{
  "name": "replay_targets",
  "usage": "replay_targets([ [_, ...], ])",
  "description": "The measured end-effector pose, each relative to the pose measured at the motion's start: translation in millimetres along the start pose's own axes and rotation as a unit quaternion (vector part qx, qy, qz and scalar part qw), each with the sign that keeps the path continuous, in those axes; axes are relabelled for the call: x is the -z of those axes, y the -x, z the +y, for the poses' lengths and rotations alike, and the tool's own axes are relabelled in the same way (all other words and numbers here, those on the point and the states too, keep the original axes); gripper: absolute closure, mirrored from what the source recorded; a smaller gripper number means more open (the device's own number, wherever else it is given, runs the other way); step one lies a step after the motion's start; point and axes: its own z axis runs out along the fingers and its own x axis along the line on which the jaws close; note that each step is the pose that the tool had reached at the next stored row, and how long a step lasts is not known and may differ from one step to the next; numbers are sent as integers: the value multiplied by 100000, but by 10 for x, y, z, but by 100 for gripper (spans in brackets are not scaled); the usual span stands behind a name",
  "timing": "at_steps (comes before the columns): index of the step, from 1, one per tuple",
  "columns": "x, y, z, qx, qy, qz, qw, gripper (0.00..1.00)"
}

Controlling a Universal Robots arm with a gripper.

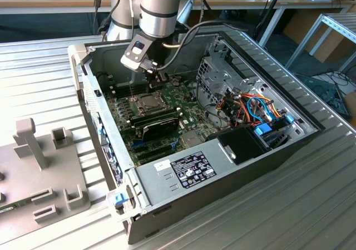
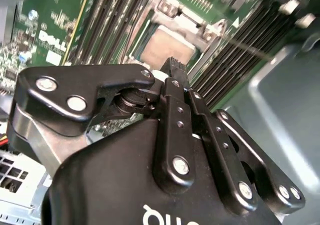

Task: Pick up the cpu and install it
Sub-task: 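Close the cpu cover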

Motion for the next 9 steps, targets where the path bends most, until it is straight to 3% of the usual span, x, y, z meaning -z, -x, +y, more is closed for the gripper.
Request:
replay_targets([
  [9,-84,-6,-181,11,-8,-210,100000,89],
])
